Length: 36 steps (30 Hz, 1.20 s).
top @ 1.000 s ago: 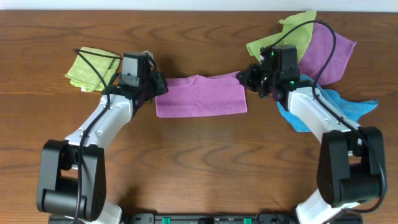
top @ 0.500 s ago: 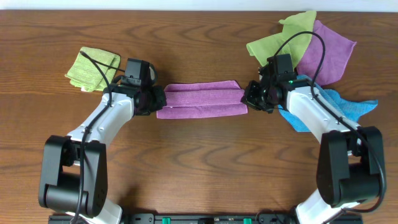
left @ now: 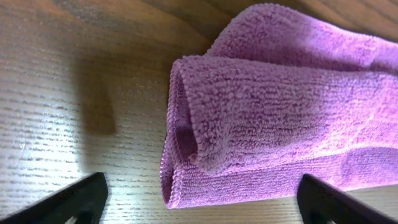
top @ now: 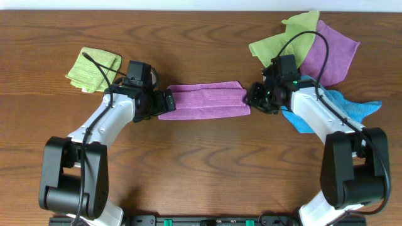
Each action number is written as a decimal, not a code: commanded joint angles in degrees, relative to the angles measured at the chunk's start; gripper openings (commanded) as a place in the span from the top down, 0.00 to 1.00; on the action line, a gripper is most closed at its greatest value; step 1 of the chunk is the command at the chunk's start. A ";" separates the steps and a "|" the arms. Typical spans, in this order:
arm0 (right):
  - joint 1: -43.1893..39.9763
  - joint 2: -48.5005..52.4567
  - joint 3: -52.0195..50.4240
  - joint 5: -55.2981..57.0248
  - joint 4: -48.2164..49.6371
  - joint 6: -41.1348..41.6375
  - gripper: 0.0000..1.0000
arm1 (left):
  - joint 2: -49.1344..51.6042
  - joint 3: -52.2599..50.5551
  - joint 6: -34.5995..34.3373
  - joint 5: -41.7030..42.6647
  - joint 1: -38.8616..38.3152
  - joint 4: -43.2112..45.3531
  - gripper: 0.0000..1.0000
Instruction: Fold the cloth
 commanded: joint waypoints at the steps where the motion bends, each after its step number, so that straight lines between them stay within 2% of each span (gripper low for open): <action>1: -1.14 -4.22 2.29 0.20 0.44 -1.51 0.98 | -3.74 1.60 1.03 -0.63 0.37 -0.28 0.46; 2: -0.98 -5.66 2.64 0.20 1.31 -2.62 0.98 | -5.01 1.97 1.03 -0.66 0.35 0.15 0.70; 3: -0.59 -6.86 2.73 0.42 2.43 -3.67 0.98 | -6.47 2.16 1.01 -0.63 0.28 0.98 0.84; 4: -0.15 -7.93 2.73 0.90 3.56 -4.55 0.99 | -7.41 2.19 1.03 -0.66 0.15 1.92 0.94; 7: 1.68 -8.61 2.71 5.68 5.33 -5.05 0.98 | -8.26 2.14 0.96 -0.98 -0.63 6.12 0.94; 12: 6.05 -4.76 2.71 12.85 5.66 -5.70 0.98 | -3.13 1.64 1.03 -9.90 -3.39 9.97 0.94; 19: 8.52 2.23 2.71 16.09 8.76 -5.68 0.98 | 8.13 1.64 0.63 -9.22 -6.01 12.61 0.94; 29: 9.05 11.72 2.71 16.17 10.78 -5.68 0.98 | 10.16 1.64 -0.09 -9.18 -6.54 12.07 0.94; 36: 9.92 12.41 2.71 16.17 4.37 -5.66 0.98 | 10.16 1.64 -0.04 -9.22 -6.51 7.30 0.94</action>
